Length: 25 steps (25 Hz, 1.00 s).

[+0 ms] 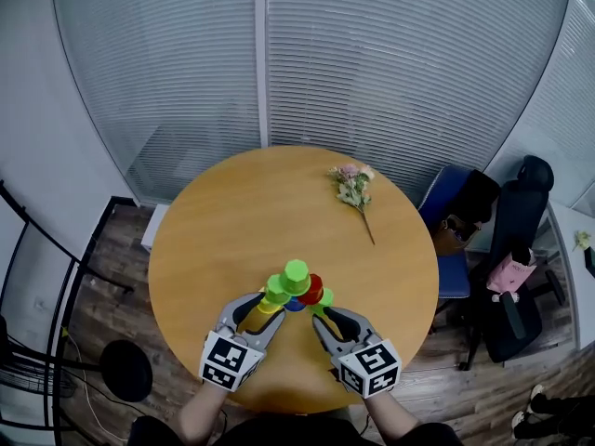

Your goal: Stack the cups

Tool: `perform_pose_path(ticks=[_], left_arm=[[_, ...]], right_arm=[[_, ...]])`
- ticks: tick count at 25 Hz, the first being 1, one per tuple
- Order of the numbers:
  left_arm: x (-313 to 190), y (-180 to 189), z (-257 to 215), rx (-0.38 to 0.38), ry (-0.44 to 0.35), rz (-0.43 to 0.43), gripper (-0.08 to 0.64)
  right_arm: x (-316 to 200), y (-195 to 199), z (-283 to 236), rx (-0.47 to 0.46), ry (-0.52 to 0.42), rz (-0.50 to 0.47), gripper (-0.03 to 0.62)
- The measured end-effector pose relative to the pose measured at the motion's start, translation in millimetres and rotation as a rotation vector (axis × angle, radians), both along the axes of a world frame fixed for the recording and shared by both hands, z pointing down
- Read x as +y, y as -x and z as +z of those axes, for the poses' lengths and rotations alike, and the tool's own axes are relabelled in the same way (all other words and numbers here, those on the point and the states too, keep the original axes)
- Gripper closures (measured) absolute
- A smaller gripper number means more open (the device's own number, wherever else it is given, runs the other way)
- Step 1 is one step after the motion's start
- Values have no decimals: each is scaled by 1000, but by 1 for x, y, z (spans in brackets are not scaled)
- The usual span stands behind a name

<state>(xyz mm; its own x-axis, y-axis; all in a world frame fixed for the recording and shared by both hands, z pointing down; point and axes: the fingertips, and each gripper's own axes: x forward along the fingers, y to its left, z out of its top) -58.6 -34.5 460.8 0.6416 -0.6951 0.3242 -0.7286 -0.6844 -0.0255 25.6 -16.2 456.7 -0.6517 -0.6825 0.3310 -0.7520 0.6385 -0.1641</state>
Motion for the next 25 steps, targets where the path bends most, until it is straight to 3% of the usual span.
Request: perform_pose_path(ticks=[3,8,18,25], left_arm=[[18,3,-6,33,-23,15,479],[47,11,-7,60,-17,-2,542],[108,-2,-9,63,2,-76,549],[160,-34,2,66,28,-138,549]], right_arm=[[17,5,-1,-2,-7,21,519],[45,9,0,29,-4,31,550],[96,-1,10,88,-15,-68,565],[134,-34,6,108,-29,-112,566]])
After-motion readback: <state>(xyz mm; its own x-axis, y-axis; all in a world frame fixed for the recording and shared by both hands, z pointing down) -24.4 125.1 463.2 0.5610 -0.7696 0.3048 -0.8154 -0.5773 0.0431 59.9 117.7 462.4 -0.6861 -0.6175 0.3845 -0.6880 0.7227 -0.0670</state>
